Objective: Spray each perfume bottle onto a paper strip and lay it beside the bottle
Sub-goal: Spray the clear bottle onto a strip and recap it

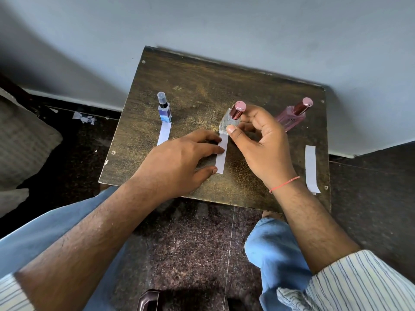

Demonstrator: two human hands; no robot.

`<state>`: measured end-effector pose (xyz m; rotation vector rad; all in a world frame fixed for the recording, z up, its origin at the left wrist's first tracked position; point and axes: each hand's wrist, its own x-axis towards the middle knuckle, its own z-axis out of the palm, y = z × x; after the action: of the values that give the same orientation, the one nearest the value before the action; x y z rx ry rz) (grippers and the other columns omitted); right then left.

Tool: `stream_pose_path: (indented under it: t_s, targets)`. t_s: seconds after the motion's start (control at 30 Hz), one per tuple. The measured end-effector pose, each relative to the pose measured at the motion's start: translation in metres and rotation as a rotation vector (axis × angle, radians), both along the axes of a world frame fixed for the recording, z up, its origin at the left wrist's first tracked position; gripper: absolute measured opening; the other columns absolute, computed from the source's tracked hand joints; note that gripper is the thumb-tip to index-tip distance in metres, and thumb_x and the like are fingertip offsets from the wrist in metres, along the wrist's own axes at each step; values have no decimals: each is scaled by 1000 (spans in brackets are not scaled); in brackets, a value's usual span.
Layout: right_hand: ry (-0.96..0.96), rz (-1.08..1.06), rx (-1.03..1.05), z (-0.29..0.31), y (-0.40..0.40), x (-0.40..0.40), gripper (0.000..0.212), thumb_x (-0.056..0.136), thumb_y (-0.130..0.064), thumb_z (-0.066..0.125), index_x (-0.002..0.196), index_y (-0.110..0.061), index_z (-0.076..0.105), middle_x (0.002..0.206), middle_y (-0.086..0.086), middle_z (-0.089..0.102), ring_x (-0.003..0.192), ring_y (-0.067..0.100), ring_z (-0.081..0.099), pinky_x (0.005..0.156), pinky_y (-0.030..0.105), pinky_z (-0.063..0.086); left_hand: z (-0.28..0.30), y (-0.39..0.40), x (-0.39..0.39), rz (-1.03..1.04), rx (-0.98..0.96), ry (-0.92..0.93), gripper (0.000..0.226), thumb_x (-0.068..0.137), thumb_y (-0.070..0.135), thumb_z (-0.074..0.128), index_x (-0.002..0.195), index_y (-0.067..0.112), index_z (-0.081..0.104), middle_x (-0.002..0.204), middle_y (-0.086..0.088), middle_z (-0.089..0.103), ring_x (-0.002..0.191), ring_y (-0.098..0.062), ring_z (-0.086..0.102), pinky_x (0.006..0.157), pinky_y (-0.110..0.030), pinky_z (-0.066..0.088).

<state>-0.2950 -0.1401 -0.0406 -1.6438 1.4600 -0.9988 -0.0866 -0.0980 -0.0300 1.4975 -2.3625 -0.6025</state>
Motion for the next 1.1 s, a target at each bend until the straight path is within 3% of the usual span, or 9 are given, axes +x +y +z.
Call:
stream_pose_path:
  t_s: [0.23,0.37,0.5,0.67,0.73,0.87,1.0,1.1]
  targets:
    - [48,-10,-16,2,-1,2,38,94,-19,81,132,-20,73,113,-3,79,93,3,73,95,24,58,-1,0,1,-2,4,16,45,98,49,68,142,43,66,157,30,47,127,-3,66,92,-37,65]
    - [79,3,-31,3,0,2,49,94,-18,83,141,-19,70,122,-7,79,97,2,75,97,24,59,-1,1,1,-14,-6,67,33,96,44,71,129,42,74,152,26,53,120,-4,70,88,-37,66]
    - [76,-3,-52,2,0,1,56,92,-17,85,145,-15,67,128,-4,78,99,3,76,98,24,60,2,3,-2,5,-38,139,23,97,43,69,118,39,80,141,20,62,113,-5,73,82,-38,66]
    - [87,4,-79,1,4,-8,54,93,-16,83,144,-9,67,133,-2,77,101,2,79,96,34,65,8,2,-9,14,-82,223,21,100,42,67,113,34,82,119,17,72,100,-6,74,75,-36,64]
    - [106,3,-105,0,7,-14,51,92,-15,83,141,-9,69,130,-1,78,99,2,79,91,35,66,8,2,-13,0,-83,243,19,102,40,68,112,33,82,110,16,74,96,-7,74,76,-36,63]
    - [179,-42,-187,1,14,-26,41,92,-16,86,131,-9,76,119,-1,82,97,-1,79,88,19,63,7,5,-23,-15,-78,255,17,103,41,69,110,33,82,103,16,76,90,-6,73,71,-37,62]
    - [208,-42,-222,3,20,-40,27,93,-20,84,119,-12,81,105,-5,84,95,1,80,87,30,65,7,5,-35,-20,-66,274,22,106,45,65,103,30,81,100,16,76,83,-2,68,66,-37,60]
    - [261,-70,-257,6,23,-51,16,93,-18,85,108,-13,84,95,-6,84,82,2,77,77,28,64,9,4,-46,-31,-56,280,23,107,46,64,104,31,81,101,17,76,85,-3,70,66,-36,59]
